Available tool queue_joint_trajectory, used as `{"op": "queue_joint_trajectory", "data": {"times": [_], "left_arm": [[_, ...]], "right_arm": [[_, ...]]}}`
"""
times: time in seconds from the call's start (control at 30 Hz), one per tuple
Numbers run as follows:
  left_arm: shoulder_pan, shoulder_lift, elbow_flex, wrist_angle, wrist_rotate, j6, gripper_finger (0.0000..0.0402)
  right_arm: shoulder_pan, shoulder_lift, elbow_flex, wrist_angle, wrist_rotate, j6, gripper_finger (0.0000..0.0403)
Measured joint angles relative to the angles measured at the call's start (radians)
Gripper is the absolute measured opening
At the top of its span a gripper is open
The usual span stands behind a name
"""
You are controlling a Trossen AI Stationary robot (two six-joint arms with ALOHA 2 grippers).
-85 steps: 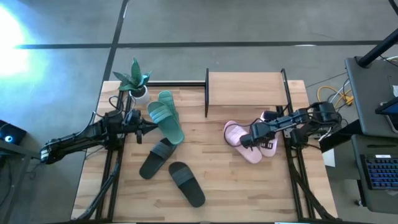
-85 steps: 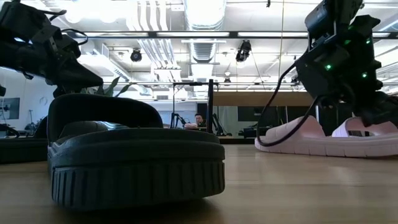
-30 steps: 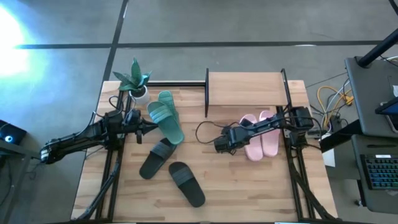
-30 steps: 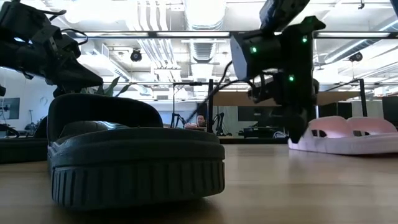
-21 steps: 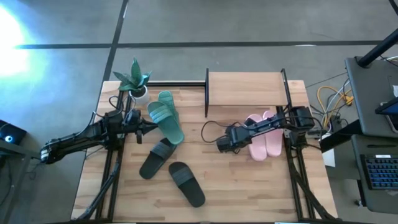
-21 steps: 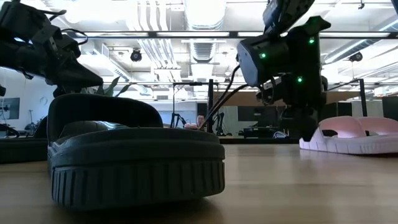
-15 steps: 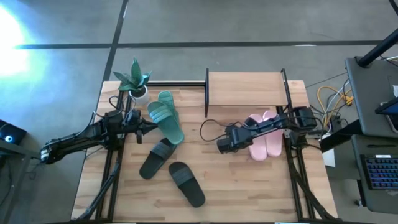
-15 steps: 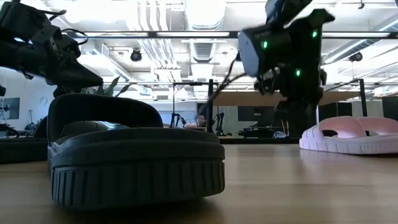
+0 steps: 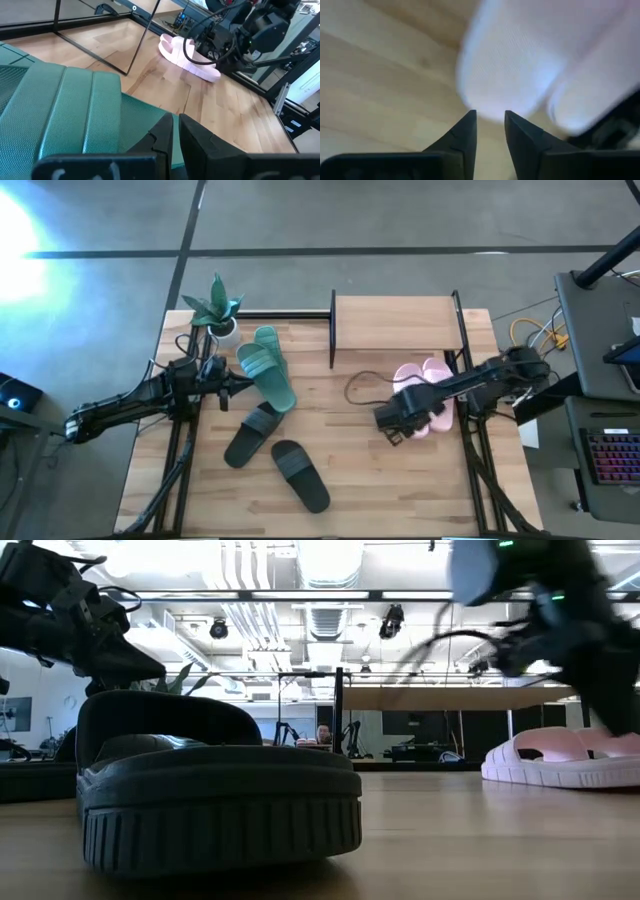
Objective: Pick and place slides into the shelf
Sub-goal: Adjust the pink slides under the shelf
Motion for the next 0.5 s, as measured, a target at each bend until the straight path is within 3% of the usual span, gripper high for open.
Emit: {"op": "queue_joint_trajectory", "data": {"times": [0.3,0.5], "left_arm": [[0.0,0.001,0.0,0.0,0.0,0.0,0.0015],[0.0,0.001,0.0,0.0,0.0,0.0,0.0015]], "right_arm": [[0.148,-0.19,-0.217,0.004,-0.084,0.423,0.007],[0.18,-0.266,-0.335,0.137,-0.154,0.534,0.0062]]}}
